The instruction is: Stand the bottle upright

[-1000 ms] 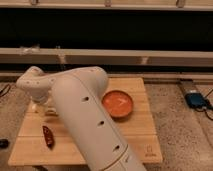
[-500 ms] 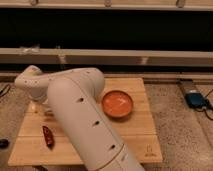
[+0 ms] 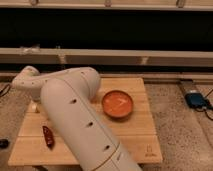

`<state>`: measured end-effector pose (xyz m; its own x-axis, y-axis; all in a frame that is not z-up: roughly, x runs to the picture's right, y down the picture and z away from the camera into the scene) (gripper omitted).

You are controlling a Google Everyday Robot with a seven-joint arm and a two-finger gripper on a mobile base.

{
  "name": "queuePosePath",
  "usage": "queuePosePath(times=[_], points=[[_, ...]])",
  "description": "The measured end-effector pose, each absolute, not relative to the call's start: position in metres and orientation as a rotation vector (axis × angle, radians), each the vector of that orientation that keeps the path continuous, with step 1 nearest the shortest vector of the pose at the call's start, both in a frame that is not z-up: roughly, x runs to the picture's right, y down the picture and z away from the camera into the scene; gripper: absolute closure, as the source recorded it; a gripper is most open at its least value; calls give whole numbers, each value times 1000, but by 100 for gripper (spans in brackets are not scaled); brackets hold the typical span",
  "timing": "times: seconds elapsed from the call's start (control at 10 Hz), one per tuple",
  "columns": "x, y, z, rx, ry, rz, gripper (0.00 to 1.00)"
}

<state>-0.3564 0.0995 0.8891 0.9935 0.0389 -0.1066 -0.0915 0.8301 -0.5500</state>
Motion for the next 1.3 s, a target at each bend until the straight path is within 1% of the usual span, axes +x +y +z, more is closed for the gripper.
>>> queuePosePath(times=[0.5,0.8,1.3], points=[[-357,106,884,-553,193,-40,20],[-367,117,881,-570,211,-102,20],[-357,120,887,-587,270,-137,20]])
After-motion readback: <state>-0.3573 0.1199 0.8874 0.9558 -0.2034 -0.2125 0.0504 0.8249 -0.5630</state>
